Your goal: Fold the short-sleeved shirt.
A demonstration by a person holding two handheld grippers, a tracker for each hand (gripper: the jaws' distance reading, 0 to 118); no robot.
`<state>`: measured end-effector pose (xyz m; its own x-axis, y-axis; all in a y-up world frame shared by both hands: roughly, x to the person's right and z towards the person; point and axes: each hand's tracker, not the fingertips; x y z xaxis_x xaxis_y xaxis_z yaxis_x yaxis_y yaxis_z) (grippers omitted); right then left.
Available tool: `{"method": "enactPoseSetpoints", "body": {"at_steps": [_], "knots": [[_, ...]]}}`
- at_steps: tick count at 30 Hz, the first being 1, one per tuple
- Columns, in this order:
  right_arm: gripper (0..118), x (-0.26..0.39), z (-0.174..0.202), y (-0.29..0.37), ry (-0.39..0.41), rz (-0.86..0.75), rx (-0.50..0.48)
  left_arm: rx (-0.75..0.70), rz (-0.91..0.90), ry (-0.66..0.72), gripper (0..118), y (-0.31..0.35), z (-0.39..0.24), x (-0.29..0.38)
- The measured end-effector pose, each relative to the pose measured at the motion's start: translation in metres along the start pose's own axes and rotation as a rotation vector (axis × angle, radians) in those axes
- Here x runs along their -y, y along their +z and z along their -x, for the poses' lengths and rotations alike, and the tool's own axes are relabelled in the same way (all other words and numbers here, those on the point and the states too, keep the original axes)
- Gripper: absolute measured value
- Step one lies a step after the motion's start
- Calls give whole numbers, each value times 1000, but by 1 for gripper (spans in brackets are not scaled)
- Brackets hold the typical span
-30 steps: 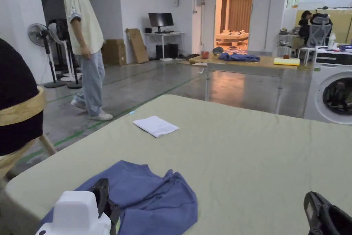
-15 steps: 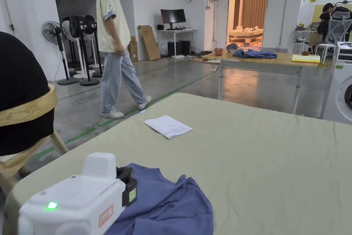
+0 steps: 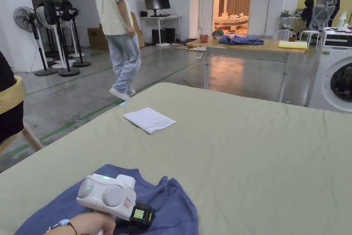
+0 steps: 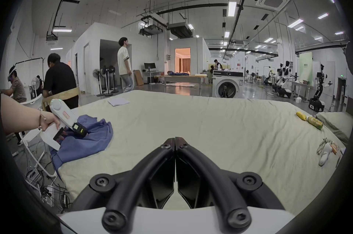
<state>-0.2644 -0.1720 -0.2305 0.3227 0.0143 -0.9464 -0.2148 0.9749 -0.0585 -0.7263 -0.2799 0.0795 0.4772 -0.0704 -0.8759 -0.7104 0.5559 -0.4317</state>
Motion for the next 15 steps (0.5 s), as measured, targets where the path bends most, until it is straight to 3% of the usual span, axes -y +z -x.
{"method": "enactPoseSetpoints", "body": {"at_steps": [6, 8, 9, 10, 12, 13, 15], "knots": [[0, 2, 1, -2, -28, 11, -4, 22, -41, -19, 109, 4, 2, 0], [0, 2, 2, -3, -35, 17, -4, -11, -53, -35, 101, 19, -7, 7], [0, 2, 1, -2, -36, 18, -4, -14, -81, -34, 89, 26, -10, 9], [0, 1, 1, 0, -37, 18, -3, -14, -108, -46, 69, 35, -15, 12], [0, -1, 0, 5, -39, 10, -4, -46, -154, -87, 9, 49, -22, 17], [0, -2, -2, 8, -41, 4, -5, -73, -143, -88, 0, 54, -24, 21], [0, -4, -4, 13, -47, -2, -6, -67, -221, -63, 0, 74, -17, 25]]}}
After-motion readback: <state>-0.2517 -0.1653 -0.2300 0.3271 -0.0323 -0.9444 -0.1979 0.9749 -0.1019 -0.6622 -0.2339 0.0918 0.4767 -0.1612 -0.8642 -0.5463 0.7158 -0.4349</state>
